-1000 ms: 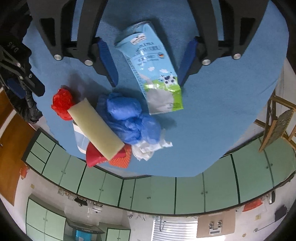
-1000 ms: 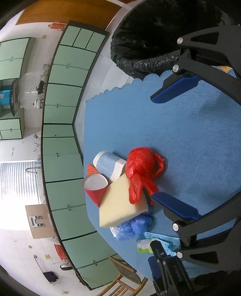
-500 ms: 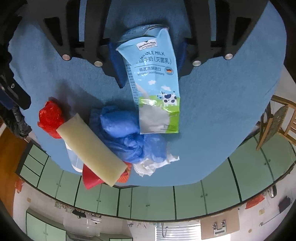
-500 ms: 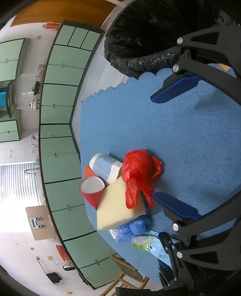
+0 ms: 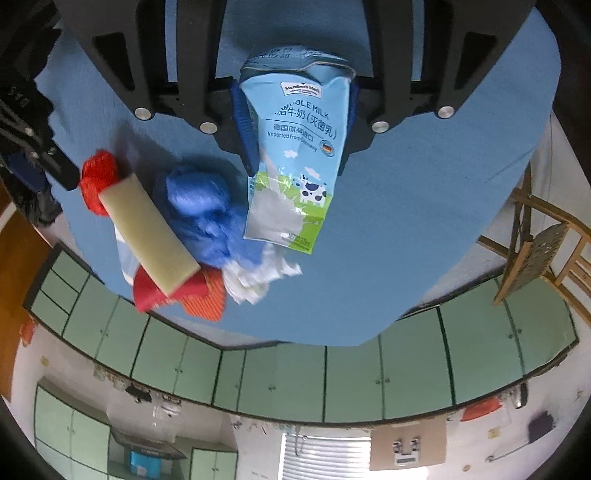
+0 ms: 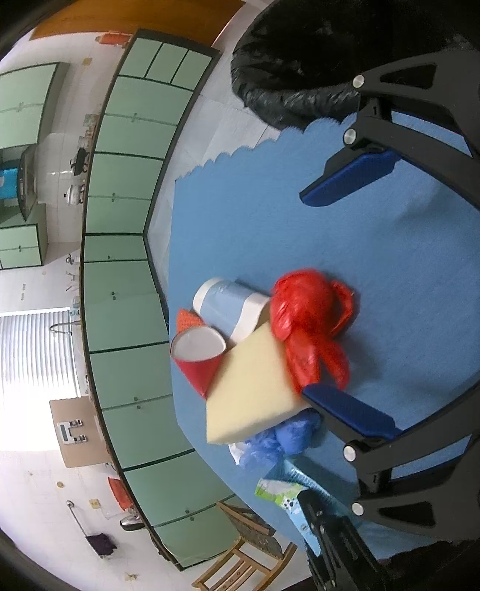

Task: Collect trash
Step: 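Grasp the light-blue milk pouch with the left tool, then grasp the red plastic bag with the right tool while the left holds the pouch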

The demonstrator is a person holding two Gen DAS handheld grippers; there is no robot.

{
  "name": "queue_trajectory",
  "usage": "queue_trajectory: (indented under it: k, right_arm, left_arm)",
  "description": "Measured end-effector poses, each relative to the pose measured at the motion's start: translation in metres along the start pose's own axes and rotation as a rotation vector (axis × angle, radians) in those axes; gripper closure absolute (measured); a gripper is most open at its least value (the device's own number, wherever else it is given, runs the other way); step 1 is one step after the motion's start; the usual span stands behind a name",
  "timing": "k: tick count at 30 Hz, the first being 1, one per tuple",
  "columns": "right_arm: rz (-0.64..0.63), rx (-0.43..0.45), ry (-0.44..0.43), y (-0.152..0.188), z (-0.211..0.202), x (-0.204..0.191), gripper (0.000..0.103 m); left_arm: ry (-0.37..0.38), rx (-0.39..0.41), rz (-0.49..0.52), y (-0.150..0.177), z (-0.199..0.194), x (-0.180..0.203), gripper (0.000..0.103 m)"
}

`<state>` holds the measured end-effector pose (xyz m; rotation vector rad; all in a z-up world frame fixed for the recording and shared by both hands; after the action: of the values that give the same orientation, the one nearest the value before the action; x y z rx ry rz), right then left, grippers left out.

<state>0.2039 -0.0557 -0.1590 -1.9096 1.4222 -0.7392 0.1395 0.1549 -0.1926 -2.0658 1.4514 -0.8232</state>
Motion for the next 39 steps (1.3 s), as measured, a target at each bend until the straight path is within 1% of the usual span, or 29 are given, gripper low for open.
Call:
queue_trajectory:
  k: [4, 8, 10, 11, 13, 15, 16, 17, 18, 19, 20, 21, 25, 31, 39]
  right_arm:
    - [-0.009, -0.003, 0.003, -0.004, 0.008, -0.010, 0.009]
    - [-0.022, -0.029, 0.004, -0.005, 0.020, -0.017, 0.010]
    - [-0.025, -0.052, -0.005, -0.004, 0.025, -0.017, 0.020]
    - [-0.024, -0.064, -0.017, -0.003, 0.027, -0.017, 0.027]
    - [-0.023, -0.087, -0.034, -0.003, 0.032, -0.017, 0.035]
    - [-0.026, -0.103, -0.052, -0.002, 0.034, -0.018, 0.054]
    - [-0.027, -0.106, -0.058, -0.002, 0.034, -0.018, 0.061]
    - [-0.029, -0.108, -0.068, -0.001, 0.034, -0.018, 0.074]
    - [-0.031, -0.111, -0.078, -0.001, 0.034, -0.017, 0.082]
    - [-0.032, -0.111, -0.088, 0.000, 0.032, -0.017, 0.085]
    - [-0.034, -0.109, -0.092, 0.000, 0.031, -0.016, 0.098]
    - [-0.039, -0.108, -0.099, 0.001, 0.029, -0.016, 0.100]
    - [-0.040, -0.089, -0.096, 0.001, 0.014, -0.012, 0.100]
    - [-0.007, -0.036, -0.096, -0.010, -0.019, 0.008, 0.100]
    - [0.033, 0.038, -0.077, -0.027, -0.058, 0.041, 0.100]
  left_arm:
    - [-0.007, 0.032, 0.003, -0.005, -0.003, -0.001, 0.063]
    - [-0.006, 0.050, 0.011, -0.008, -0.004, -0.003, 0.063]
    - [-0.003, 0.050, 0.003, -0.008, -0.003, -0.005, 0.063]
    - [-0.005, 0.053, 0.002, -0.008, -0.002, -0.005, 0.063]
    - [-0.004, 0.060, 0.006, -0.008, -0.004, -0.007, 0.063]
    - [0.001, 0.069, 0.007, -0.009, -0.005, -0.005, 0.063]
    - [0.003, 0.077, 0.009, -0.009, -0.008, -0.005, 0.063]
    - [0.003, 0.086, 0.016, -0.010, -0.010, -0.003, 0.063]
    - [0.004, 0.091, 0.020, -0.010, -0.011, -0.002, 0.063]
    - [0.004, 0.096, 0.024, -0.010, -0.013, -0.001, 0.063]
    - [0.007, 0.101, 0.026, -0.012, -0.014, 0.001, 0.063]
    - [0.010, 0.105, 0.027, -0.012, -0.016, 0.002, 0.063]
    - [0.020, 0.120, 0.034, -0.017, -0.021, 0.006, 0.063]
    - [0.054, 0.151, 0.062, -0.026, -0.034, 0.019, 0.063]
    - [0.117, 0.181, 0.116, -0.040, -0.047, 0.056, 0.063]
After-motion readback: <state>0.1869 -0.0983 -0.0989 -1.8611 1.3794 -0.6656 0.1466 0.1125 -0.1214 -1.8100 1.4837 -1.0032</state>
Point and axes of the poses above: each gripper's, at about its wrist camera, not at the fingertips, and z roughly the way its jaws point, x to its right, y to its underside, the point moved 2 cm from there along z, roughly the way its jaws point, and after that the axes turned 10 degrees about y, right-handed, at the moved point
